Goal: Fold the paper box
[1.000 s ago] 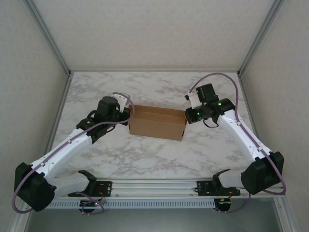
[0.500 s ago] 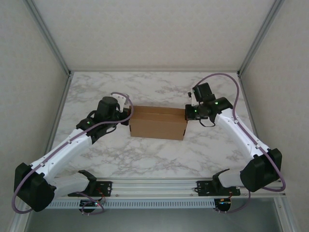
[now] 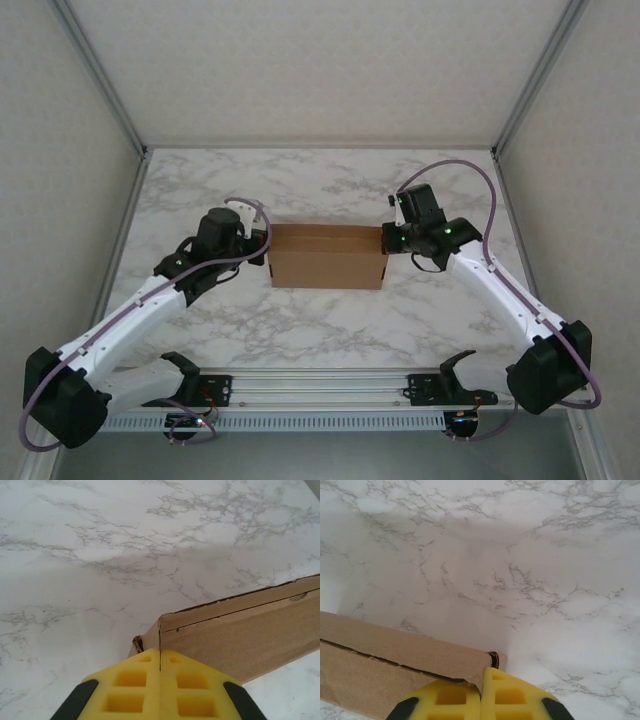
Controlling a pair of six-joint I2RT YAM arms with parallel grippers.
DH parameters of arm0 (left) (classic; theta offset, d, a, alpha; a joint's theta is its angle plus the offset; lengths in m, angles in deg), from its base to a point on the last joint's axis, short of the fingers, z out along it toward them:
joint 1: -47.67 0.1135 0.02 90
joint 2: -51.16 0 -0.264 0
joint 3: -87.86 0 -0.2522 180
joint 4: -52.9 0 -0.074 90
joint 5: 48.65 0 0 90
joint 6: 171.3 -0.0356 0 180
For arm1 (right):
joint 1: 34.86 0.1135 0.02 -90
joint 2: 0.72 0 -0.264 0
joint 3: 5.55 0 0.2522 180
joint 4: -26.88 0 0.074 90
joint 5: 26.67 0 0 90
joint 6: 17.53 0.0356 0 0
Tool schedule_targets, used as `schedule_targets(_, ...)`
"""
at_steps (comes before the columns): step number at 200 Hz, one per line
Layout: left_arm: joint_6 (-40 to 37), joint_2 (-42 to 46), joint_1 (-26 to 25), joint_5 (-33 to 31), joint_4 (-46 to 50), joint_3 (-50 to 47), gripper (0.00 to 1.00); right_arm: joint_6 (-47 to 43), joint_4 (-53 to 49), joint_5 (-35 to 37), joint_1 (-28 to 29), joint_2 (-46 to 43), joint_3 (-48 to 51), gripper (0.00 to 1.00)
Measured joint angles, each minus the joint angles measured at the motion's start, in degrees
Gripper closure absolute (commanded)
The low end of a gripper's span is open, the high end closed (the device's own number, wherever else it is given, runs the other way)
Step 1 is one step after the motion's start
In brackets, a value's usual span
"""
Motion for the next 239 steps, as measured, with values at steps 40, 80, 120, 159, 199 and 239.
schedule_targets(40,1.9,1.77,-0.37,-0.11,-3.78,-3.26,1.0,0.07,3.8,1.29,0.66,-1.33,2.6,1.0)
schedule_targets(80,3.17,3.28,-1.09,-0.74,-5.64,-5.25,1.0,0.92,5.64,2.69,1.4,-2.71,4.37,1.0)
schedule_targets(120,3.8,3.5,-2.23,-2.19,-6.93,-6.08,1.0,1.33,7.78,4.59,2.27,-4.26,6.62,1.0)
schedule_targets(159,4.66,4.22,-4.04,-4.42,-7.61,-7.06,1.0,1.57,11.89,6.47,3.17,-6.14,9.94,1.0)
schedule_targets(199,5.05,5.03,-7.89,-9.73,-8.15,-8.28,1.0,1.53,16.52,9.44,4.52,-8.59,14.05,0.97)
schedule_targets(239,6.6,6.08,-12.22,-16.28,-8.61,-11.19,1.0,1.53,23.8,11.63,5.92,-12.26,20.24,0.95)
